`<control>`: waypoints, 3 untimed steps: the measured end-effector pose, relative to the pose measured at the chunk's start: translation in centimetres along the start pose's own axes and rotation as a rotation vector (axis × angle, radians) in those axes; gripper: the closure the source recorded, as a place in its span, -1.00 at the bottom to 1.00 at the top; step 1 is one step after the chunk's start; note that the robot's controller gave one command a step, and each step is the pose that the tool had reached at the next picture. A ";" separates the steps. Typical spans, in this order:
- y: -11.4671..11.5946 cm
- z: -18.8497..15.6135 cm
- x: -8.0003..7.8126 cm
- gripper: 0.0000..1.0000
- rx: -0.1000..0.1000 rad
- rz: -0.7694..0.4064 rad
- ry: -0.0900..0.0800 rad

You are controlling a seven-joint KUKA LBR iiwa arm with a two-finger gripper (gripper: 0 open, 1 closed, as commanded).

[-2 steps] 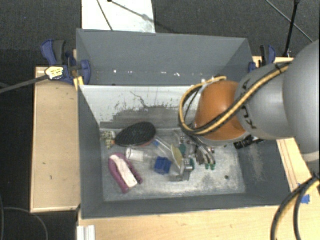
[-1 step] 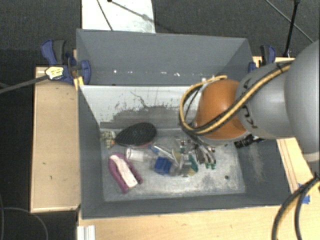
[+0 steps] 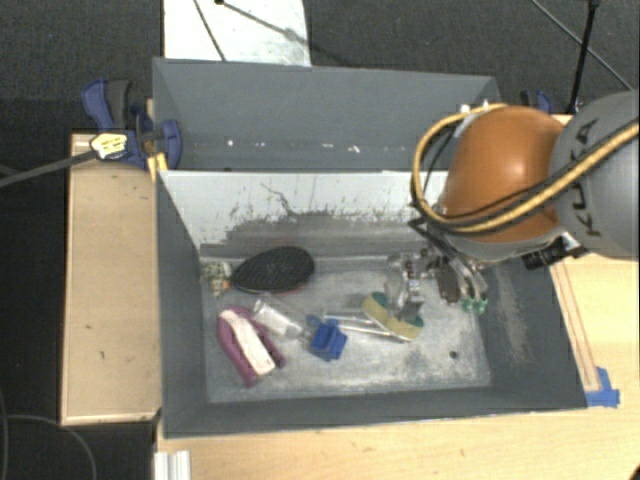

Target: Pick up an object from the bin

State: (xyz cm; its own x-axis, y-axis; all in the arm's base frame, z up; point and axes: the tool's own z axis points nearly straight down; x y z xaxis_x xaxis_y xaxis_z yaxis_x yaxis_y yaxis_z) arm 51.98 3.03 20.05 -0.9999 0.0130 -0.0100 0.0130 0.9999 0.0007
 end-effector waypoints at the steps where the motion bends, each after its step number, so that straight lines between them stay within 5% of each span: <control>1: 0.0 0.5 0.1 -1.00 0.000 -0.002 0.008; 2: -2.6 5.1 3.6 -1.00 0.002 0.018 0.015; 3: -5.0 12.2 -5.5 -1.00 0.001 -0.071 0.006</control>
Offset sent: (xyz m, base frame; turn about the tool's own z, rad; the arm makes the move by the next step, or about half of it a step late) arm 0.0000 0.0000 0.0000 0.0000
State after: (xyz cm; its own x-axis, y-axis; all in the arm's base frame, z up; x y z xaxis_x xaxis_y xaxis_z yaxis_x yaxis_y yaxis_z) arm 57.58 -2.06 7.94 -0.9983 -0.0580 -0.0036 -0.0580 0.9983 -0.0006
